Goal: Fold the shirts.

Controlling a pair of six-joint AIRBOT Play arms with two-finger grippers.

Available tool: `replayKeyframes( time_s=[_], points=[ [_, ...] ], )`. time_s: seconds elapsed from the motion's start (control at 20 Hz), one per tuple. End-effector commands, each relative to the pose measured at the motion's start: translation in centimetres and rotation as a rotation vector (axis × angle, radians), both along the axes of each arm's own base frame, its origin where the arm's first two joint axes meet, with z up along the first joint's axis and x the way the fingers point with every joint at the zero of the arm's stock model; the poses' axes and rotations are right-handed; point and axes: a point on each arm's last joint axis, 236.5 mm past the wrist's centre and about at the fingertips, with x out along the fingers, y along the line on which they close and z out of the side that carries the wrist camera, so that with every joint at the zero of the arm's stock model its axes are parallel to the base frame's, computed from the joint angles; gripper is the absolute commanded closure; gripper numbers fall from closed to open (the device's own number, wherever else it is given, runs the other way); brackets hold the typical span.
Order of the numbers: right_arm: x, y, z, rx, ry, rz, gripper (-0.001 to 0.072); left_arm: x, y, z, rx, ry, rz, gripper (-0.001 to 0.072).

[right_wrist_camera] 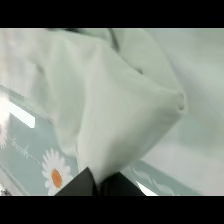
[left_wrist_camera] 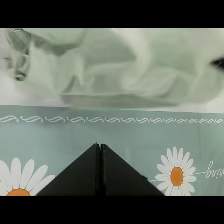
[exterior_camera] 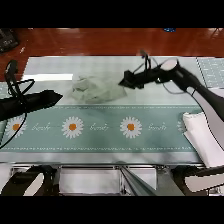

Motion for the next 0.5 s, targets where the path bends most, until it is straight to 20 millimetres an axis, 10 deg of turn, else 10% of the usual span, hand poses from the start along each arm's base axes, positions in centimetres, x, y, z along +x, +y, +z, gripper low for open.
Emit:
replayKeyframes(
  time_s=[0.0,0.2,0.45],
  points=[
    [3.3,-1.4,11.2,-0.075,-0.234,0.004,0.0688,0.1,0.1,0.0,0.003,-0.005,0.002,0.0674],
    [4.9,-7.2,20.5,-0.091,-0.386,-0.111,0.0688,0.1,0.1,-0.8,0.009,0.024,-0.003,0.0674],
    [3.7,-18.6,24.3,-0.177,-0.386,-0.33,0.0688,0.1,0.1,-1.2,0.009,0.038,-0.005,0.0674]
  ],
)
